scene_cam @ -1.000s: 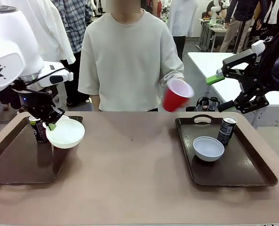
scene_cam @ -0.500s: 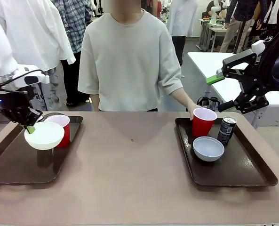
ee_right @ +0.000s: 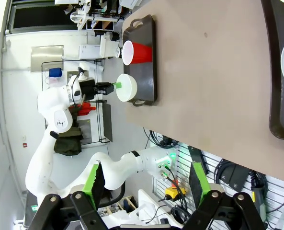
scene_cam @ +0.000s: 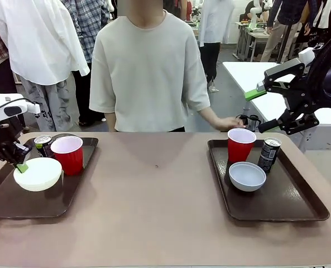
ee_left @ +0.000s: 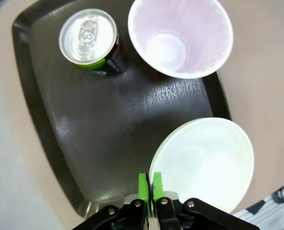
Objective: Prepare tableware on both trays.
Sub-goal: Pick up a Picnic Bowl from the table and place it on a Handle tray.
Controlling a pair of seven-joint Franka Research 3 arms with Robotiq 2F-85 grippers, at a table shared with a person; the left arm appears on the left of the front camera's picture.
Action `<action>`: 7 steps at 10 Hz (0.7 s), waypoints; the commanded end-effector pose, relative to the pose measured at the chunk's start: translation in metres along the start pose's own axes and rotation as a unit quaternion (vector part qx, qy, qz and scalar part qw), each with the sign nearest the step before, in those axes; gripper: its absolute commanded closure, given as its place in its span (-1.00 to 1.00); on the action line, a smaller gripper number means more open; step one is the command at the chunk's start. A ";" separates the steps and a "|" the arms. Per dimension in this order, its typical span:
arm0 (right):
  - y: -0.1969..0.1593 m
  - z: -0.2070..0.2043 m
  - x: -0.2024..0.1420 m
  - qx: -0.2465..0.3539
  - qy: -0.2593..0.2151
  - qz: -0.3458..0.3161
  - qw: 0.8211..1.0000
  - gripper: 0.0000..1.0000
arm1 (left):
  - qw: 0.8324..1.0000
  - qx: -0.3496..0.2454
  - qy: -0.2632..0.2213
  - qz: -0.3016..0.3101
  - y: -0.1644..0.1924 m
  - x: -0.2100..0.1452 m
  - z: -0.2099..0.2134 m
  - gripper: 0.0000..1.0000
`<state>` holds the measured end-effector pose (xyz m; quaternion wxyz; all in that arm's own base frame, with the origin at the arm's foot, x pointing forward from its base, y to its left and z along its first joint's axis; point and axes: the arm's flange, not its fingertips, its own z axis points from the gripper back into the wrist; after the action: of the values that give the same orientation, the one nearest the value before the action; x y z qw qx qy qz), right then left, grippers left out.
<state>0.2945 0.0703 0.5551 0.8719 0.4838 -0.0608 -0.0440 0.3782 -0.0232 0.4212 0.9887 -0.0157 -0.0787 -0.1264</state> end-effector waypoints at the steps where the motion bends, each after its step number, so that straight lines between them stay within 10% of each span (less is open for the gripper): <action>1: -0.001 0.001 0.003 0.003 0.007 0.009 1.000 -0.84 | 0.999 -0.037 -0.018 -0.009 0.008 -0.020 -0.030 1.00; 7: -0.001 0.001 0.003 0.003 0.007 0.009 1.000 -0.84 | 0.998 -0.048 -0.023 -0.013 0.014 -0.031 -0.080 1.00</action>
<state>0.2945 0.0703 0.5551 0.8719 0.4839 -0.0608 -0.0440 0.4076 -0.0048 0.3649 0.9863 -0.0572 -0.0844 -0.1299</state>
